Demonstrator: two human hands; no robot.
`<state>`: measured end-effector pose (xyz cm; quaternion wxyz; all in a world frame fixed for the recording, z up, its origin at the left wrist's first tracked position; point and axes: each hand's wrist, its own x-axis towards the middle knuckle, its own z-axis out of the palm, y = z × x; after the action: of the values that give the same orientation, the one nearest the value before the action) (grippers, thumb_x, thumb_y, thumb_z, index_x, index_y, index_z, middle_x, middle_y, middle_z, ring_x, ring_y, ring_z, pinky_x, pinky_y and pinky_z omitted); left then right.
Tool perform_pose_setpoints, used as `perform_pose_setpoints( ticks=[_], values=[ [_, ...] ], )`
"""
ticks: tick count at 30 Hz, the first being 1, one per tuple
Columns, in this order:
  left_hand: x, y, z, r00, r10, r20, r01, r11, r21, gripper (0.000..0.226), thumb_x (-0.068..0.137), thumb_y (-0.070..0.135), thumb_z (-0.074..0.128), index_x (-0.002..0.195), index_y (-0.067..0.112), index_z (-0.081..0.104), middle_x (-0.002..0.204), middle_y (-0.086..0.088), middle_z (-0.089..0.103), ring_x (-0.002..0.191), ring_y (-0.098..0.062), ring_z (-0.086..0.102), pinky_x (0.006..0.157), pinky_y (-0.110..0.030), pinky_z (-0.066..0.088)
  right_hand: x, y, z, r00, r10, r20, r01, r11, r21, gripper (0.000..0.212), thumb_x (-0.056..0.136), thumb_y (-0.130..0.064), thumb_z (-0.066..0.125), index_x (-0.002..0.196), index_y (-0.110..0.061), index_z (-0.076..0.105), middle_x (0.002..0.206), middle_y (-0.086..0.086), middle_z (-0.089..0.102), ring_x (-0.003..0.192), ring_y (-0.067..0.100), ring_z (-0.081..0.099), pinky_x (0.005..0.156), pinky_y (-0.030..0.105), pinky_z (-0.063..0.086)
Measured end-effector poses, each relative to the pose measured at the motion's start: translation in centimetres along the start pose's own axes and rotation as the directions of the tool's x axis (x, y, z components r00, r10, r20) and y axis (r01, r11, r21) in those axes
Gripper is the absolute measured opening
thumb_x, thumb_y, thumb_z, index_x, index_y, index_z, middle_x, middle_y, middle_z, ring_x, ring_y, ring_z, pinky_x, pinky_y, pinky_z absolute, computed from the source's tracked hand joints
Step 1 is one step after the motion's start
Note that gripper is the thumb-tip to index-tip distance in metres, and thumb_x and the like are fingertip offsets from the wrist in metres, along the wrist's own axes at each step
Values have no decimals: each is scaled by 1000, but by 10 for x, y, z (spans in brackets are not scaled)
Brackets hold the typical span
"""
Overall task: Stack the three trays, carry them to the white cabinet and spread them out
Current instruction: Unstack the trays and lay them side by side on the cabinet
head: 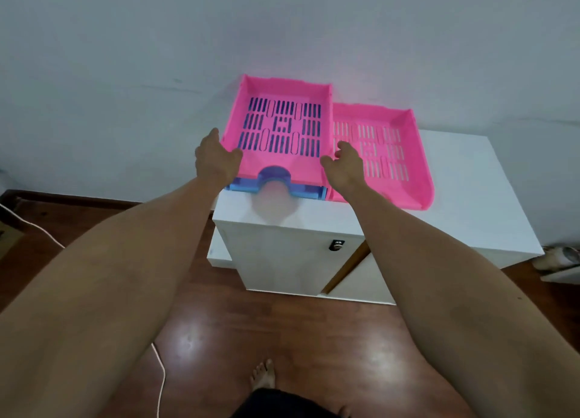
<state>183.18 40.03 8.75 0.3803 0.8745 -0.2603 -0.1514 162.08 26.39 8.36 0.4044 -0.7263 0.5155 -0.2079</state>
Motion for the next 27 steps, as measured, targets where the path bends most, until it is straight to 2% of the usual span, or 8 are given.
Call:
perform_pose_setpoints(
  ticks=[3,5,10,14,17,20,23,27],
  values=[
    [15,-7,5,1000,-3,19,3,1000,-19,39,93,13,60,127,-5,52,130,-28,62,115,-42,62,91,-46,51,10,2,11,999,42,-14,-42,998,-36,12,97,-4,50,109,-6,50,109,15,61,91,27,59,66,26,53],
    [21,-10,7,1000,-2,20,2,1000,-17,19,92,3,54,110,-3,56,116,-27,66,93,-35,59,75,-38,44,14,2,15,998,51,-27,-52,998,-44,9,94,1,47,98,-6,47,99,11,60,85,28,60,66,31,57],
    [24,-12,2,998,38,52,-37,999,-21,33,92,-5,47,117,-1,67,115,-24,71,92,-31,59,81,-34,45,19,-1,19,996,75,-42,-77,996,-50,30,91,10,42,116,3,56,102,9,59,89,29,58,81,34,54],
    [23,-9,-9,998,55,38,-53,997,-47,38,86,-4,46,115,3,71,111,-23,73,101,-40,68,88,-39,54,15,-9,17,993,89,-72,-91,995,-30,32,93,7,43,123,2,54,104,9,57,92,27,56,86,38,55],
    [15,1,-19,994,98,40,-97,995,-24,34,85,-3,48,108,3,73,106,-24,74,95,-39,67,80,-33,48,9,-13,8,993,86,-75,-88,996,-23,34,92,7,43,124,3,55,109,13,60,92,28,57,85,38,55],
    [3,15,-27,989,142,33,-141,990,-30,42,72,11,44,101,5,74,100,-25,75,96,-43,69,77,-33,47,4,-15,-8,991,80,-106,-79,997,11,35,90,9,43,121,3,57,112,16,65,92,29,61,81,37,56],
    [-9,35,-26,983,184,26,-184,983,-27,48,67,14,44,103,5,75,100,-24,76,97,-41,71,82,-38,53,-2,-14,-31,985,77,-157,-71,997,41,34,88,11,43,117,4,60,106,16,64,89,29,60,75,32,53],
    [-30,65,-12,965,258,42,-257,966,-35,54,62,17,40,102,5,76,98,-24,76,95,-40,71,81,-36,52,-6,-1,-71,982,76,-174,-75,997,17,34,89,9,43,116,1,61,99,9,61,83,29,61,42,23,50]
  ],
)
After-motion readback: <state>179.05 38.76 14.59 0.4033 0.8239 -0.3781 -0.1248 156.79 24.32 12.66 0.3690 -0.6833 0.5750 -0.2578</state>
